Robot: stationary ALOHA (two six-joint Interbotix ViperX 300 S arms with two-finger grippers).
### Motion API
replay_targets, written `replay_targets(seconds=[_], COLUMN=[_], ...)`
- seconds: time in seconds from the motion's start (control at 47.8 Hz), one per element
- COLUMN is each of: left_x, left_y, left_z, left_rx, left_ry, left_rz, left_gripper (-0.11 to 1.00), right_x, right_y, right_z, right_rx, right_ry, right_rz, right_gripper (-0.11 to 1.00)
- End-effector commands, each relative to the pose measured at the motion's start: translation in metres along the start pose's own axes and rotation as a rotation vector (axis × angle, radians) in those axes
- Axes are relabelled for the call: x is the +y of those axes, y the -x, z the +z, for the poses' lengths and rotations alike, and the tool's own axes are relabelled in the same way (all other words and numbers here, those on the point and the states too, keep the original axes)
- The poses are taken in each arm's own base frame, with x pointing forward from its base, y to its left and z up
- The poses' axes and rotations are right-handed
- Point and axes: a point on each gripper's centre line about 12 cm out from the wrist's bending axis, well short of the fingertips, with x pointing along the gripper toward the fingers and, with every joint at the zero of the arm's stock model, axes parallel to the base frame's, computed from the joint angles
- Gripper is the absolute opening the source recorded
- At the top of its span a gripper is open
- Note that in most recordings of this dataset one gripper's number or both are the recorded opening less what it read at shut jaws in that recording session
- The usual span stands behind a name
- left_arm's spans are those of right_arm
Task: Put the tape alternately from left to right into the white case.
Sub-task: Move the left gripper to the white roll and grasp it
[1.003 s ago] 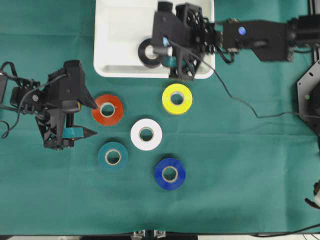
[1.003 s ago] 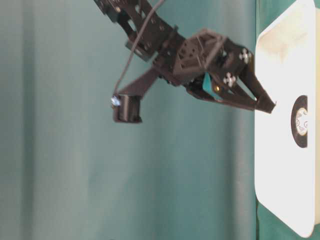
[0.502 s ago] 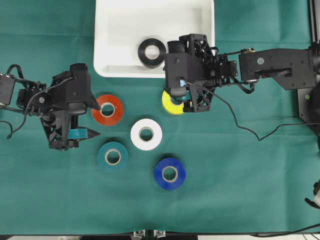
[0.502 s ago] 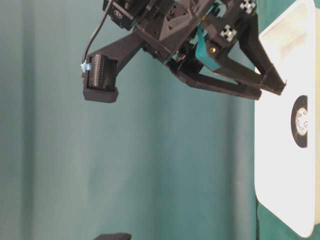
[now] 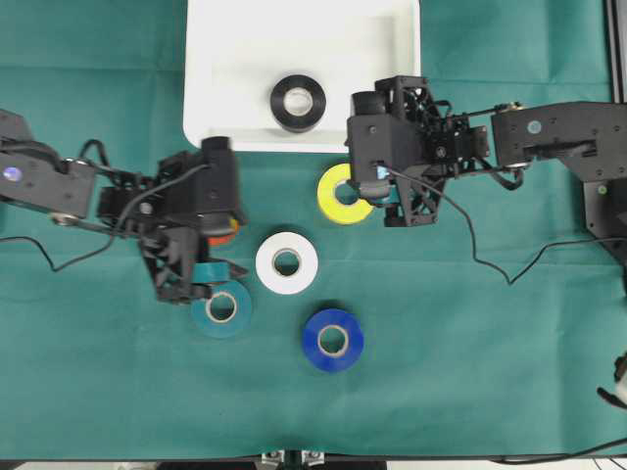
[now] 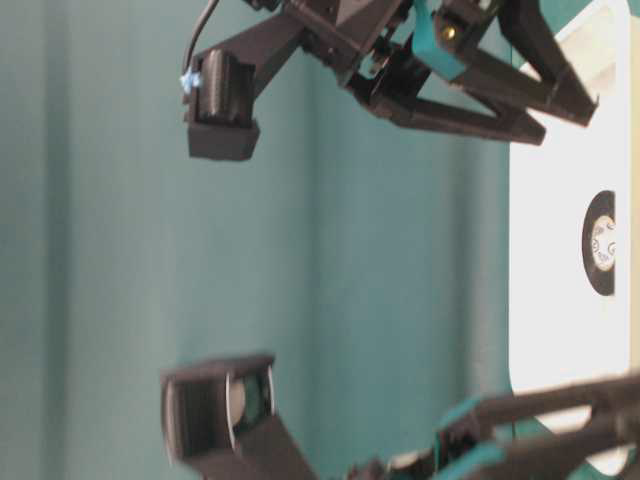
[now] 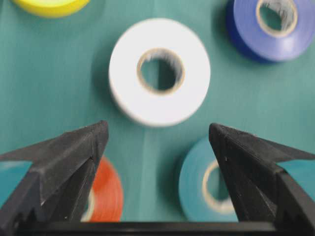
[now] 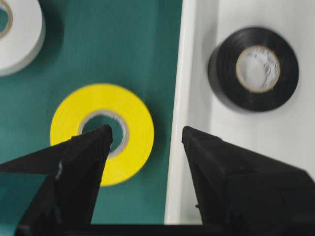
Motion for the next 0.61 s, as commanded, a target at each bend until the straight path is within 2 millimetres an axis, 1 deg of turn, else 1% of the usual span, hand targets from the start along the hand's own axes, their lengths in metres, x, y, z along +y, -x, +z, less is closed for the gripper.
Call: replay_targets(seconds=[0.0, 0.125, 0.293, 0.418, 0.585], left_x=[-0.001, 0.005, 0.013, 0.019, 0.018], left_y=[-0.002, -0.013, -0.030, -0.038, -0.043], left_z=[0.020, 0.025, 0.023, 0.022, 0.026], left_rx=[-0.042, -0.013, 0.085, 0.153, 0.162], left_ry=[0.011, 0.042, 0.109, 0.162, 0.174], left_rz=[-0.003, 0.016, 0.058, 0.089, 0.093], left_gripper=[0.57, 0.57, 0.57, 0.57, 0.57], right_x=[0.001, 0.000, 0.001, 0.001, 0.002], right_y=[0.010, 0.011, 0.011, 0.011, 0.010], right_z=[0.005, -0.001, -0.007, -0.011, -0.012], right_rx=[-0.036, -0.034, -0.024, -0.020, -0.038], right_ry=[-0.017, -0.055, -0.065, -0.065, -0.062], right_rz=[0.005, 0.007, 0.009, 0.010, 0.018], right_gripper=[0.66, 0.66, 0.66, 0.66, 0.66])
